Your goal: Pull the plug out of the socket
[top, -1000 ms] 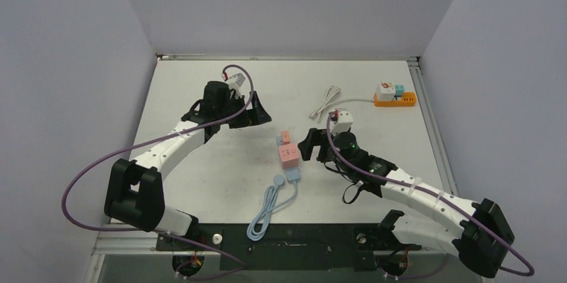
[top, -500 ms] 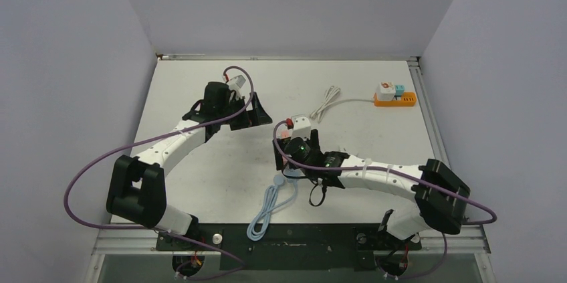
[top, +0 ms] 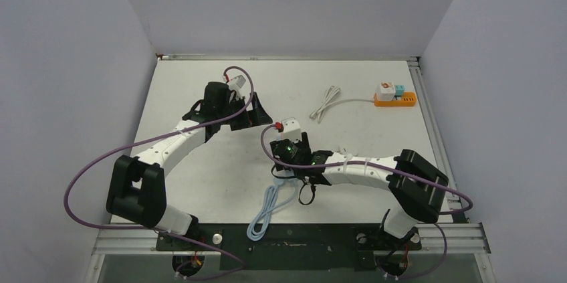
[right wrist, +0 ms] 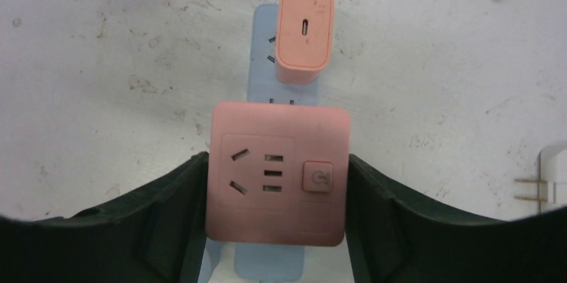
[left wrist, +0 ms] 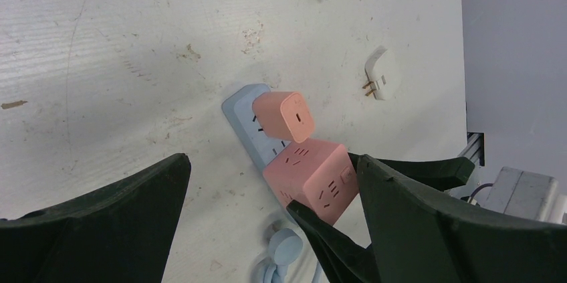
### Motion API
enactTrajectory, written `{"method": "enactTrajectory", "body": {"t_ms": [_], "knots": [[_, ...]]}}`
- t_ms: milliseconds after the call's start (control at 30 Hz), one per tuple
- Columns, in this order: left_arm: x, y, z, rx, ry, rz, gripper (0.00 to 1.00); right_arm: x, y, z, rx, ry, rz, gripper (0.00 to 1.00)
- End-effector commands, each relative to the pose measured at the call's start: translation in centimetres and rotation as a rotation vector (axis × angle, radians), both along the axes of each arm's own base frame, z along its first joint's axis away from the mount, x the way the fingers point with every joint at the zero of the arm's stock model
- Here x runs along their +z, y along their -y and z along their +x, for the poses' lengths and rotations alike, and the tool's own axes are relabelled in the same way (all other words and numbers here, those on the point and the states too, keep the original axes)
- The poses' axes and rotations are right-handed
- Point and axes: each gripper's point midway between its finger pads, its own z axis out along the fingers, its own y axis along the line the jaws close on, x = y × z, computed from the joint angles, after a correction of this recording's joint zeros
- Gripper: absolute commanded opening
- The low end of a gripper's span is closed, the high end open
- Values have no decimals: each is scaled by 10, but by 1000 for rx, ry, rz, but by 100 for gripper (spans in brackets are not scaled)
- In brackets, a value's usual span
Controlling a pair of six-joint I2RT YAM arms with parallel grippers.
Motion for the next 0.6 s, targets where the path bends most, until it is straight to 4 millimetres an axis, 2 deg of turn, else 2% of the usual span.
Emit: {"method": "enactTrajectory", "body": {"t_ms": [0,33,167,200,400,567], "knots": [[6,3,3,-11,22,-24,93,18,-5,9,-26,67,34,49],[5,3,3,-13,17,-27,93,18,-3,9,-27,71,38,40],[0,7,1,-24,-10,-46,93,26,5,9,-21,106,77,13],[-1,8,1,-27,-18,-51,93,35,3,11,-12,133,115,7],[-12,16,-2,-40,-73,-94,93,67,5,3,90,243,291,5],[-17,23,-3,-56,-98,-142,92,82,14,2,103,314,363,5]]}}
